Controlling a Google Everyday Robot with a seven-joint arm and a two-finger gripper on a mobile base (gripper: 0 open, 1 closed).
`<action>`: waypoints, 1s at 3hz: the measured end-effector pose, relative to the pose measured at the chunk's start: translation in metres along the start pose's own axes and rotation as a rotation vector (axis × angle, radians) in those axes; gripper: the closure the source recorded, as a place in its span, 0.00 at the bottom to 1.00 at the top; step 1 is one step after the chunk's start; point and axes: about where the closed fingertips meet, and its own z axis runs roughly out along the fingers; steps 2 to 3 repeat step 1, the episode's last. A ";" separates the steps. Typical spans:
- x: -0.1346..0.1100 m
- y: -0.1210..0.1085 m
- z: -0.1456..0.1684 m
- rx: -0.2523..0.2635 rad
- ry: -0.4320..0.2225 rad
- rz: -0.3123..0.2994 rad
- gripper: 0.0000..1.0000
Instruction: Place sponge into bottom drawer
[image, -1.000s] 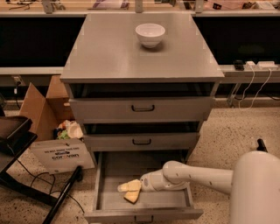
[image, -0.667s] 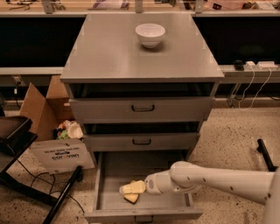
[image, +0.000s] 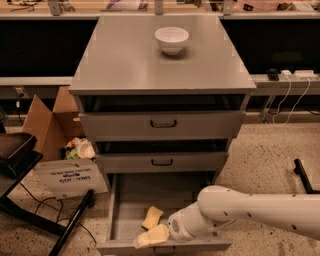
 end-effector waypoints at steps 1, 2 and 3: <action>0.021 0.017 -0.037 0.118 0.056 0.048 0.00; 0.021 0.017 -0.037 0.118 0.056 0.048 0.00; 0.021 0.017 -0.037 0.118 0.056 0.048 0.00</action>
Offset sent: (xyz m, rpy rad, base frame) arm 0.0000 0.0000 0.0000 0.0000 0.0000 0.0000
